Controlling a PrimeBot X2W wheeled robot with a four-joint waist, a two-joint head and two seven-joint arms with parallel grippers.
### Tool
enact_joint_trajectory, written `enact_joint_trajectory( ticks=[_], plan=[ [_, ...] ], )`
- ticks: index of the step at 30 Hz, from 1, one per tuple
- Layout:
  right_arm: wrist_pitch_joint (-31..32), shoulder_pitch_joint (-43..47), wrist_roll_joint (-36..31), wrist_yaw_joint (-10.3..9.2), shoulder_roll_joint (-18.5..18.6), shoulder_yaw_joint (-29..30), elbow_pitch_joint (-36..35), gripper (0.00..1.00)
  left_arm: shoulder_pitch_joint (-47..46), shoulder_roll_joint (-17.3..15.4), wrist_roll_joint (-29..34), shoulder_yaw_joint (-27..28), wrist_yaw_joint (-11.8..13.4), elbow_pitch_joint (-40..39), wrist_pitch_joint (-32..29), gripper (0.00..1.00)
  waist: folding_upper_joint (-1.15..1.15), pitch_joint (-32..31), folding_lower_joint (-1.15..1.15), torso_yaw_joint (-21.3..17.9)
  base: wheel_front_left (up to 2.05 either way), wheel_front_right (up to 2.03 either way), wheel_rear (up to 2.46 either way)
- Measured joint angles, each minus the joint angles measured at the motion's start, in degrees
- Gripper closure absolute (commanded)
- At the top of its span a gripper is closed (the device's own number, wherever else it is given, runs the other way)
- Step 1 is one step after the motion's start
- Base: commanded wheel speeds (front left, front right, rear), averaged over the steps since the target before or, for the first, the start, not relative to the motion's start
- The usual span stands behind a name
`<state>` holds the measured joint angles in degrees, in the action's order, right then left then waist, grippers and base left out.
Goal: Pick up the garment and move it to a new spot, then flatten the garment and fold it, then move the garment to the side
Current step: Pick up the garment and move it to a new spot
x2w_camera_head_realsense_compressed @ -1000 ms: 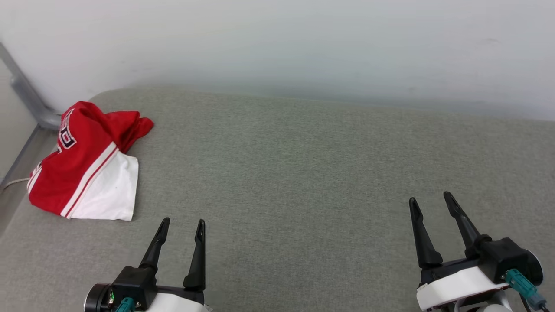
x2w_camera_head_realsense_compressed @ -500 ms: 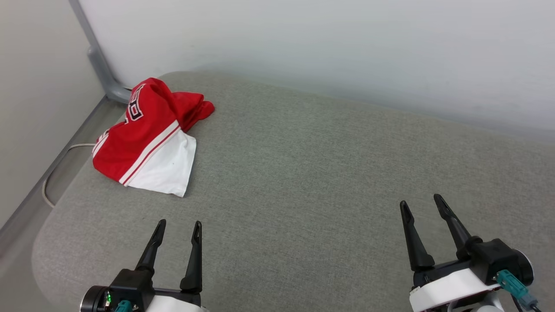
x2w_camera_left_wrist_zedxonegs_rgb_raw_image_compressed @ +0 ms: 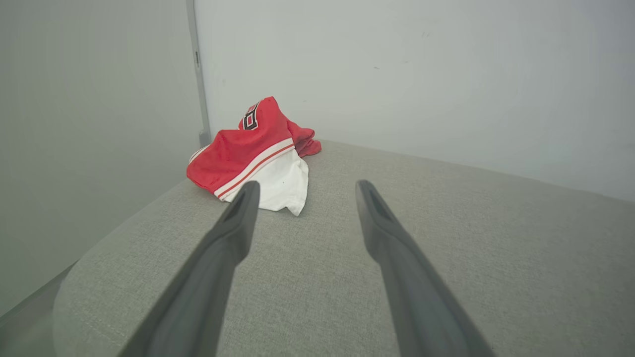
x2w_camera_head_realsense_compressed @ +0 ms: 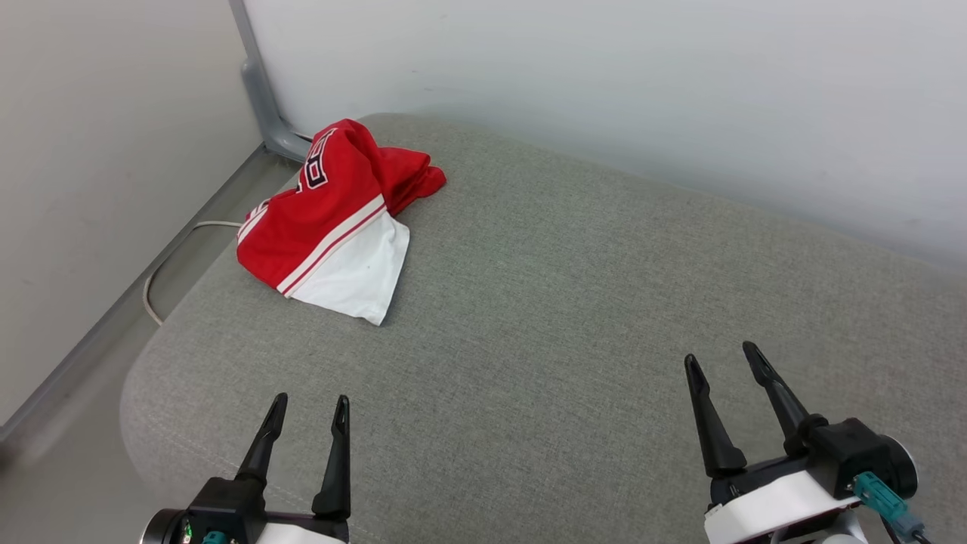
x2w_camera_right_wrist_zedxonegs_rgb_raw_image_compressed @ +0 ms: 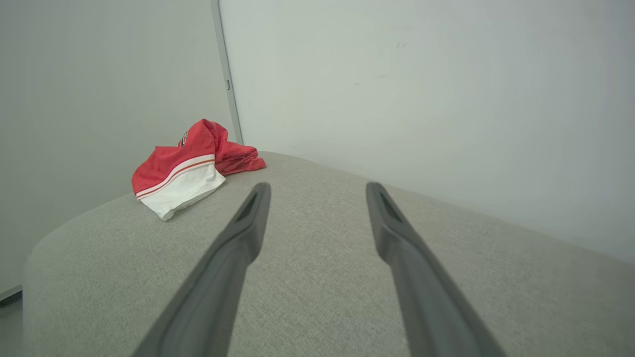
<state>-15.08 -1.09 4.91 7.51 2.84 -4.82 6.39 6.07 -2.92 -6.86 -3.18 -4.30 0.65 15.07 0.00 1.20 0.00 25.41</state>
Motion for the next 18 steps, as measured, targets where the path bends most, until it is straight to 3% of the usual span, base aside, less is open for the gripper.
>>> enact_joint_trajectory(
  ticks=[7,18],
  plan=[
    [0.0,0.0,0.0,0.0,0.0,-0.6,0.1,0.0,0.1,0.0,-0.5,0.3,0.0,-0.3,0.0,0.0,0.0,-0.1,0.0,0.6,0.0,0.0,0.0],
    [0.0,-1.5,-3.2,0.0,0.0,-0.6,-0.3,0.0,-3.5,0.0,-4.9,5.5,-0.4,-0.6,0.0,0.0,0.0,4.2,0.0,-2.5,0.0,0.0,0.0]
  ],
)
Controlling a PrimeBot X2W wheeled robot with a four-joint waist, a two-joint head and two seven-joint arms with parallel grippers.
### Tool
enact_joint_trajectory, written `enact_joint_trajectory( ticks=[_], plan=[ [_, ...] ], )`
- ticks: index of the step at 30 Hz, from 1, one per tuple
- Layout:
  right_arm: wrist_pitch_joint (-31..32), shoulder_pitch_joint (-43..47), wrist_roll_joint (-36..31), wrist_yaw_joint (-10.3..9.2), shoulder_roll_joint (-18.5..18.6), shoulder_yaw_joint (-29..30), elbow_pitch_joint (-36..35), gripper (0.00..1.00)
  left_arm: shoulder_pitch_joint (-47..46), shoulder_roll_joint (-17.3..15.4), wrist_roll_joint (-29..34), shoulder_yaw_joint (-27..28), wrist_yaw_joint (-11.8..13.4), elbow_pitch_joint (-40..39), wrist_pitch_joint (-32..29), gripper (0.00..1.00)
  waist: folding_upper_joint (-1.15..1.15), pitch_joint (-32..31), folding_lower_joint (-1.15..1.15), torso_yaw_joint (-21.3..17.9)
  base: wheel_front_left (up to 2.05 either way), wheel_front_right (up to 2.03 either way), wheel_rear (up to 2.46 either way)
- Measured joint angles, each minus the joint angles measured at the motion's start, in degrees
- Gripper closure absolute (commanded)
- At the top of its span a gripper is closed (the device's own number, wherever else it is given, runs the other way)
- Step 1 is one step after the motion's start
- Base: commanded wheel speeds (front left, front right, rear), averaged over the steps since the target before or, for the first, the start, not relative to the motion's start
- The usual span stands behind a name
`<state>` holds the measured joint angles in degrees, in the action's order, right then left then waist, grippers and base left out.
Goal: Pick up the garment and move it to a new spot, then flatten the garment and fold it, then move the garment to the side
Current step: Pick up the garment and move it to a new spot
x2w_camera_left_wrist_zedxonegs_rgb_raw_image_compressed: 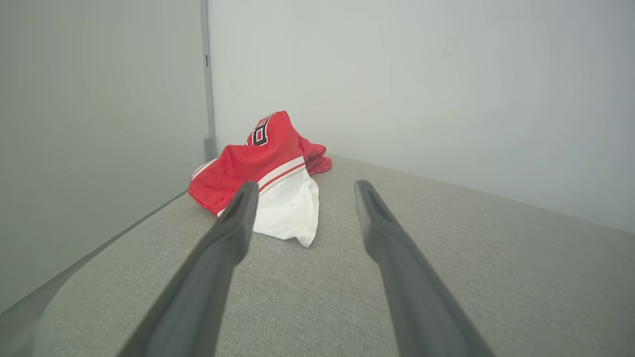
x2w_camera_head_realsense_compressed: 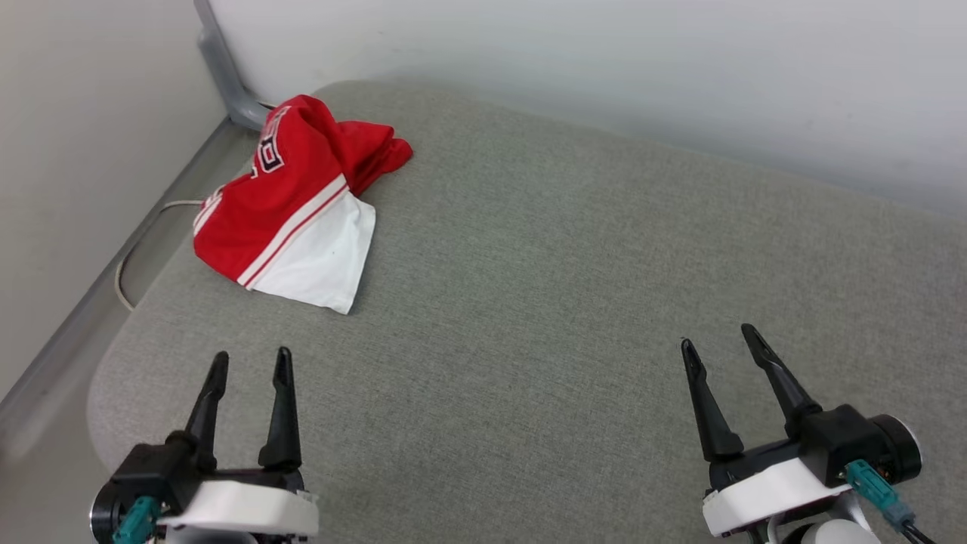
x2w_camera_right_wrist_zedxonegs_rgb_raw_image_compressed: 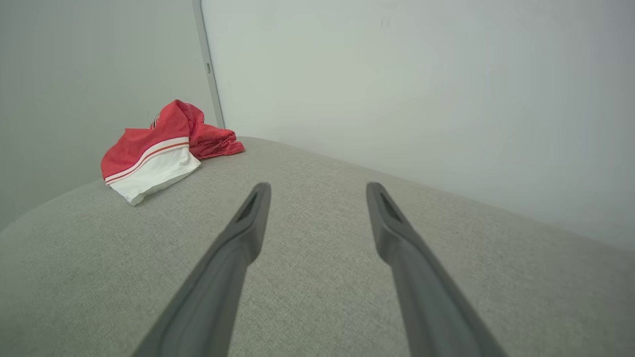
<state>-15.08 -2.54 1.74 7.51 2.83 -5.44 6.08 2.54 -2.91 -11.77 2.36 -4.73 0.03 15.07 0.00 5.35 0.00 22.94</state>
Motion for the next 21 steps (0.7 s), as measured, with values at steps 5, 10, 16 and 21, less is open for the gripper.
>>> enact_joint_trajectory(
  ticks=[5,10,16,21],
  plan=[
    [0.0,-1.4,-3.4,0.0,0.0,-0.3,-2.1,0.0,-6.4,-0.3,-2.3,2.1,-2.0,6.1,0.0,0.0,0.0,4.1,0.0,-1.9,0.0,0.0,0.0],
    [0.0,-3.2,-5.7,0.01,0.2,0.1,-5.0,0.0,-18.0,-7.1,-8.6,1.3,-2.7,17.5,-4.8,0.0,0.0,9.2,0.02,-3.9,0.0,0.0,0.0],
    [0.0,-5.0,-7.6,0.01,1.5,-0.1,-8.2,0.0,-32.1,-18.3,-12.2,0.9,-2.7,25.8,-23.7,0.0,0.0,16.5,0.02,-6.9,0.0,0.0,0.0],
    [0.1,-6.3,-7.9,0.01,2.0,0.1,-9.8,0.0,-38.4,-23.0,-15.0,1.1,-2.3,30.8,-40.2,0.0,0.0,21.1,0.02,-9.3,0.0,0.0,0.0]
  ],
)
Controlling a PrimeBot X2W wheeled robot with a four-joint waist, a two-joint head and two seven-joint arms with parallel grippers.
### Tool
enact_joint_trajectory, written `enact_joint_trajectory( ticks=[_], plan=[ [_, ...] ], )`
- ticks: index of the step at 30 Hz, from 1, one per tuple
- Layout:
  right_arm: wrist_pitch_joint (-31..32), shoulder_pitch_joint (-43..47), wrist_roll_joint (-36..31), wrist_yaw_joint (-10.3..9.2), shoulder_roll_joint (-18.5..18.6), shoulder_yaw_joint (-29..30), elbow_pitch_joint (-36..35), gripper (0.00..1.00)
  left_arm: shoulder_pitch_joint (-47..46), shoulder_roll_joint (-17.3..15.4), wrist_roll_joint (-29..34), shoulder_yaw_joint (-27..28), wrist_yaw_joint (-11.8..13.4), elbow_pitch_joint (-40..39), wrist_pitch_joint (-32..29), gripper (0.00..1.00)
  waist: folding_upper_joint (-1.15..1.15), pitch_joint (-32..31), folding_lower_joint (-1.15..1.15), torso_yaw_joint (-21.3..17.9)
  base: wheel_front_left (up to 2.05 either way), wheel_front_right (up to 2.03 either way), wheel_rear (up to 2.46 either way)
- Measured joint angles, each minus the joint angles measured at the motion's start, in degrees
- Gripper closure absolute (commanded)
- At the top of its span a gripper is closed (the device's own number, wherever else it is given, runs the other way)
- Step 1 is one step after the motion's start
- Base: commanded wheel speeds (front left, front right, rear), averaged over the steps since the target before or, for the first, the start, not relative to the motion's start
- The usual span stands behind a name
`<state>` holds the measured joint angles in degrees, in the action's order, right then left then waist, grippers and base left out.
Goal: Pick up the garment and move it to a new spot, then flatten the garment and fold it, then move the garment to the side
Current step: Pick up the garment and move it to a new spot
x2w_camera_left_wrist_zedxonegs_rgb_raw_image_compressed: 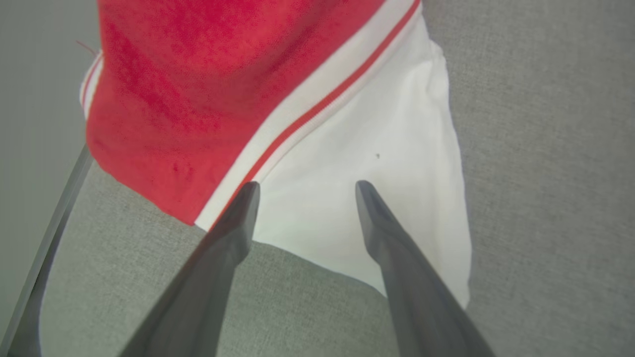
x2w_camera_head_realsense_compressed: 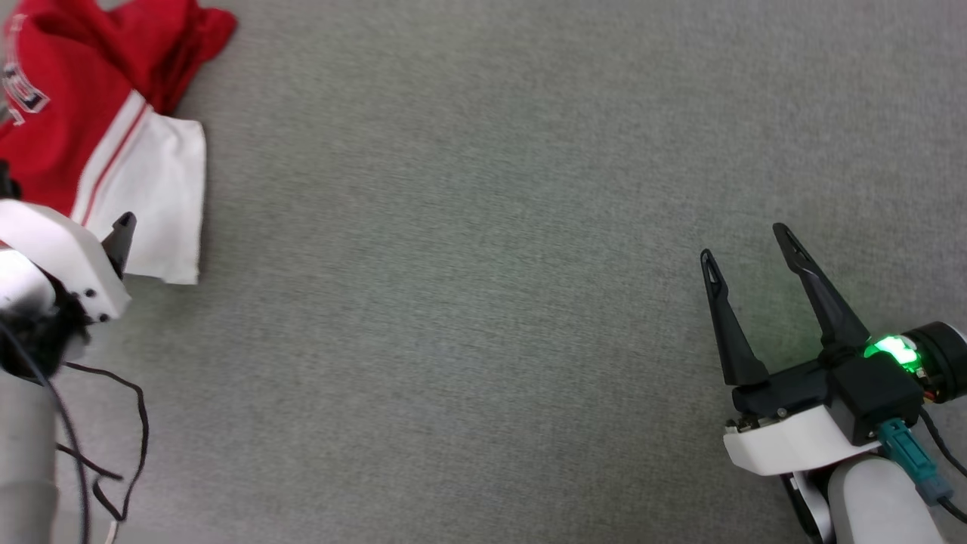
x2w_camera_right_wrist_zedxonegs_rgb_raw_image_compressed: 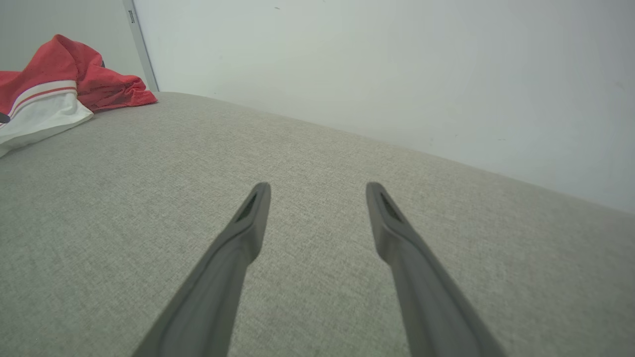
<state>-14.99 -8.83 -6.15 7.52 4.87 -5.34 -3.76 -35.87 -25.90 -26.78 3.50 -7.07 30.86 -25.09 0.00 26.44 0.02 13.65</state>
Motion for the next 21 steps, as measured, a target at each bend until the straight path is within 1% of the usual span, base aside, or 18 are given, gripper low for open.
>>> enact_joint_trajectory(
  ticks=[2,5,6,8,10,11,15,16,17,18,21],
  plan=[
    [0.1,-0.3,-0.2,0.0,0.1,-0.1,-0.5,0.0,-2.0,-1.3,-1.4,0.4,0.0,1.5,-4.6,0.0,0.0,1.6,0.0,-0.9,0.0,0.0,0.0],
    [0.1,-0.7,-0.6,0.0,0.3,-0.5,-1.0,0.0,-4.8,-5.6,0.3,-1.2,0.1,3.1,-9.7,0.0,0.0,3.7,0.0,-2.3,0.0,0.0,0.0],
    [0.1,-0.8,-0.6,0.0,0.4,-0.6,-1.1,0.0,-5.4,-6.0,-0.8,-0.8,0.1,3.9,-11.3,0.0,0.0,4.3,0.0,-2.7,0.0,0.0,0.0],
    [0.1,-0.9,-0.7,0.0,0.4,-0.6,-1.3,0.0,-6.4,-5.7,-3.5,-0.6,0.0,5.5,-14.8,0.0,0.0,5.4,0.0,-3.6,0.0,0.0,0.0],
    [0.1,-1.0,-0.8,0.0,0.4,-0.6,-1.5,0.0,-7.3,-7.0,-4.1,-1.6,-0.1,5.9,-17.5,0.0,0.0,6.3,-0.01,-4.3,0.0,0.0,0.0],
    [0.1,-1.2,-0.8,0.0,0.4,-0.6,-1.6,0.0,-7.5,-7.7,-4.3,-2.1,-0.2,6.0,-18.5,0.0,0.0,6.7,-0.01,-4.6,0.0,0.0,0.0],
    [0.1,-1.6,-1.0,0.0,0.4,-0.4,-1.8,0.0,-7.9,-8.6,-7.3,-3.3,-0.2,6.3,-21.1,0.0,0.0,7.8,-0.02,-5.5,0.0,0.0,0.0],
    [0.1,-1.6,-1.0,0.0,0.4,-0.3,-1.8,0.0,-8.0,-8.8,-8.3,-3.7,-0.1,6.2,-21.7,0.29,0.0,8.0,-0.03,-5.5,0.0,0.0,0.0],
    [0.1,-1.7,-1.0,0.0,0.4,-0.3,-1.8,0.0,-8.0,-9.0,-9.2,-4.1,0.0,6.1,-22.0,0.75,0.0,8.1,-0.02,-5.5,0.0,0.0,0.0],
    [0.1,-1.7,-1.1,0.0,0.4,-0.3,-1.8,0.0,-8.0,-9.1,-10.1,-4.6,0.0,6.0,-22.1,1.0,0.0,8.2,-0.03,-5.5,0.0,0.0,0.0],
    [0.1,-1.9,-1.3,0.0,0.3,-0.3,-1.5,0.0,-8.0,-8.9,-12.4,-6.3,0.0,5.3,-22.2,1.0,0.0,8.0,-0.02,-5.3,0.0,0.0,0.0]
  ],
)
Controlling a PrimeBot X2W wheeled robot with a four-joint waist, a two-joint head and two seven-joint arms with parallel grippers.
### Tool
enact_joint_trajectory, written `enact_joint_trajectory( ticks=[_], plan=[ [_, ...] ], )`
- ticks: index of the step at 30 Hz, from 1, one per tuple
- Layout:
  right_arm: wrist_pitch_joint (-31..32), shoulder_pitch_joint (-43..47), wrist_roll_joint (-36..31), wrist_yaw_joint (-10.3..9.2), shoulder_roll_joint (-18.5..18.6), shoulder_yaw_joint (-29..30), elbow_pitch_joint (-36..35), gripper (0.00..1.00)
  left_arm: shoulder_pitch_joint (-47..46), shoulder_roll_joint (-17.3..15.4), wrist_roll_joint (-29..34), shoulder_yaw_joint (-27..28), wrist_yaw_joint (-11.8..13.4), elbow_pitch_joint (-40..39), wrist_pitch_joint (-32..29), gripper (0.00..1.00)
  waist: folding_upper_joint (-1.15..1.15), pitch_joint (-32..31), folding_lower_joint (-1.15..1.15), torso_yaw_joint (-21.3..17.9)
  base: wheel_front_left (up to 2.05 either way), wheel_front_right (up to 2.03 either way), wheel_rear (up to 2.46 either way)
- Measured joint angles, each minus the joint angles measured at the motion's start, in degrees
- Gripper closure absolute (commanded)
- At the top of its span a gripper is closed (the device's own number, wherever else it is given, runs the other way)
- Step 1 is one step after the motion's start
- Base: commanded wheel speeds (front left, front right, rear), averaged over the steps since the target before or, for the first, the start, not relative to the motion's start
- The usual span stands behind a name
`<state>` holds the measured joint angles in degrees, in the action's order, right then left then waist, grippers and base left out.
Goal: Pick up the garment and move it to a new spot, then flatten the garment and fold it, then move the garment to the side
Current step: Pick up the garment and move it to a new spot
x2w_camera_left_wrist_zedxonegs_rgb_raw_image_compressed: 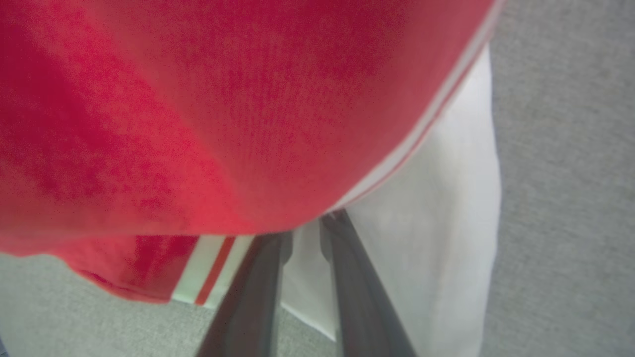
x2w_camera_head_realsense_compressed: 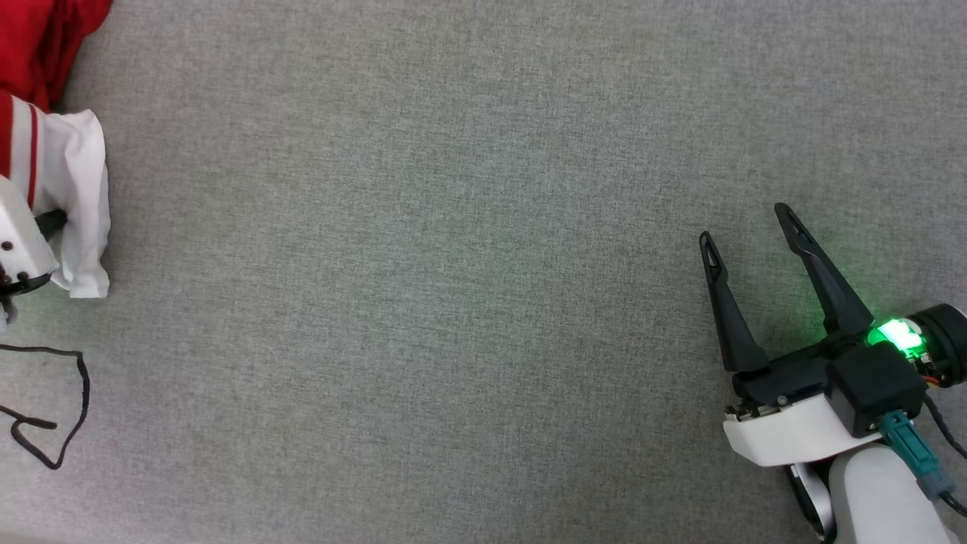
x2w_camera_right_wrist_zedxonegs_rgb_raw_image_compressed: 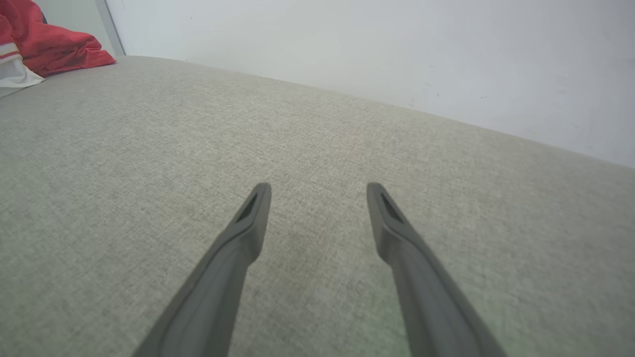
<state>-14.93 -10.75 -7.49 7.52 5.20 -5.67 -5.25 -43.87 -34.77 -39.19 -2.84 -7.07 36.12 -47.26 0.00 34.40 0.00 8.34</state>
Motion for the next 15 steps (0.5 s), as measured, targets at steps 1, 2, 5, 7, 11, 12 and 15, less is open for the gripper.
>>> enact_joint_trajectory(
  ticks=[1,2,5,7,11,12,15],
  plan=[
    [0.0,0.0,0.0,0.0,0.0,0.0,0.2,0.0,0.1,0.0,-0.8,-0.4,0.0,0.0,0.2,1.0,0.0,-0.2,0.0,0.0,0.0,0.0,0.0],
    [0.0,-0.1,0.0,0.0,0.0,0.0,0.4,0.0,0.2,0.0,-1.5,-0.6,0.0,0.1,0.6,1.0,0.0,-0.5,0.0,0.1,0.0,0.0,0.0],
    [0.0,-0.2,0.0,0.0,-0.2,-0.1,1.2,0.0,1.1,-0.6,-3.1,-2.3,0.0,-0.2,2.2,1.0,0.0,-1.6,0.0,0.2,0.0,0.0,0.0],
    [0.0,-0.1,0.1,0.0,-0.3,0.0,2.1,0.0,2.1,-0.8,-4.2,-3.2,0.0,-0.6,4.2,1.0,0.0,-2.7,0.0,0.2,0.0,0.0,0.0],
    [-0.1,-0.1,0.5,0.0,-0.7,0.0,3.6,0.0,3.2,-1.3,-4.8,-5.7,-0.3,-2.8,11.4,1.0,0.0,-5.7,0.01,0.2,0.0,0.0,0.0],
    [-0.1,-0.1,0.7,0.0,-0.8,0.1,4.0,0.0,3.2,-1.4,-4.7,-6.4,-0.4,-3.9,13.7,1.0,0.0,-6.6,0.01,0.2,0.0,0.0,0.0],
    [-0.1,0.1,1.2,0.0,-1.0,0.6,4.8,0.0,2.6,-2.4,-4.9,-7.4,-0.4,-7.1,20.1,1.0,0.0,-9.6,0.0,0.1,0.0,0.0,0.0]
  ],
)
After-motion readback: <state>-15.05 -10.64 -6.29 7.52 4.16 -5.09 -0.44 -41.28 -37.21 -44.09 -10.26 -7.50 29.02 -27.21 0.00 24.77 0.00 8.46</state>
